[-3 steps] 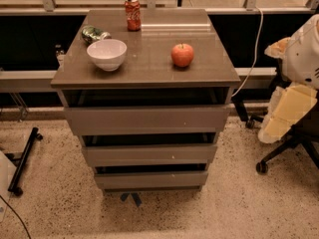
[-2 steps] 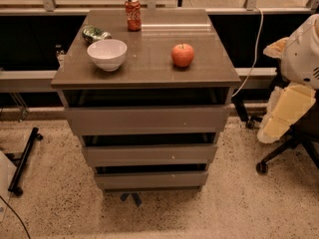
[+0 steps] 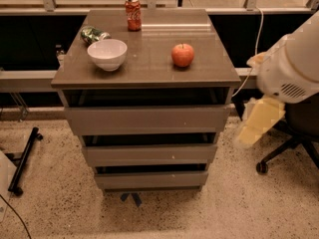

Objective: Open top drawer

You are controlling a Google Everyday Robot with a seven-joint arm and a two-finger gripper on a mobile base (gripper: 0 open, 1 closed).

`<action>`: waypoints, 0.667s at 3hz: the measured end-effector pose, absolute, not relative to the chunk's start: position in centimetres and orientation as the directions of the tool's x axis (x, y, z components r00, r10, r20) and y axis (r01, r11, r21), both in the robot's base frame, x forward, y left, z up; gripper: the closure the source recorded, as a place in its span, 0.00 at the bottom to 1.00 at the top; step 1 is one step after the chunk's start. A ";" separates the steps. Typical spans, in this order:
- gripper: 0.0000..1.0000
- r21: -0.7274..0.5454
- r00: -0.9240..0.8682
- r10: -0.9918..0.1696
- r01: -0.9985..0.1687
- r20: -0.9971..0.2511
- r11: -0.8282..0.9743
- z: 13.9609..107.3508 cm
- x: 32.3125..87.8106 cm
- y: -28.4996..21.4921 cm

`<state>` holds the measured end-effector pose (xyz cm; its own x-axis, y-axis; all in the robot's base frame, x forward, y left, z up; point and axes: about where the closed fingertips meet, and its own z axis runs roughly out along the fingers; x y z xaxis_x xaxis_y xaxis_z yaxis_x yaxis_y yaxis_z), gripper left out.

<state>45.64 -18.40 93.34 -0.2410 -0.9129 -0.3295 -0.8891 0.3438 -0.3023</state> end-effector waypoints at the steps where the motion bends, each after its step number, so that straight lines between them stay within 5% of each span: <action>1: 0.00 -0.310 -0.240 -0.905 -0.882 -0.352 0.354 90.7 47.0 -16.7; 2: 0.00 -0.295 -0.243 -0.889 -0.881 -0.388 0.370 87.4 49.0 -15.1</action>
Offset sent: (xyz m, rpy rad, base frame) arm 0.0634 0.0519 -0.1048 0.1174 -0.0110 -0.0169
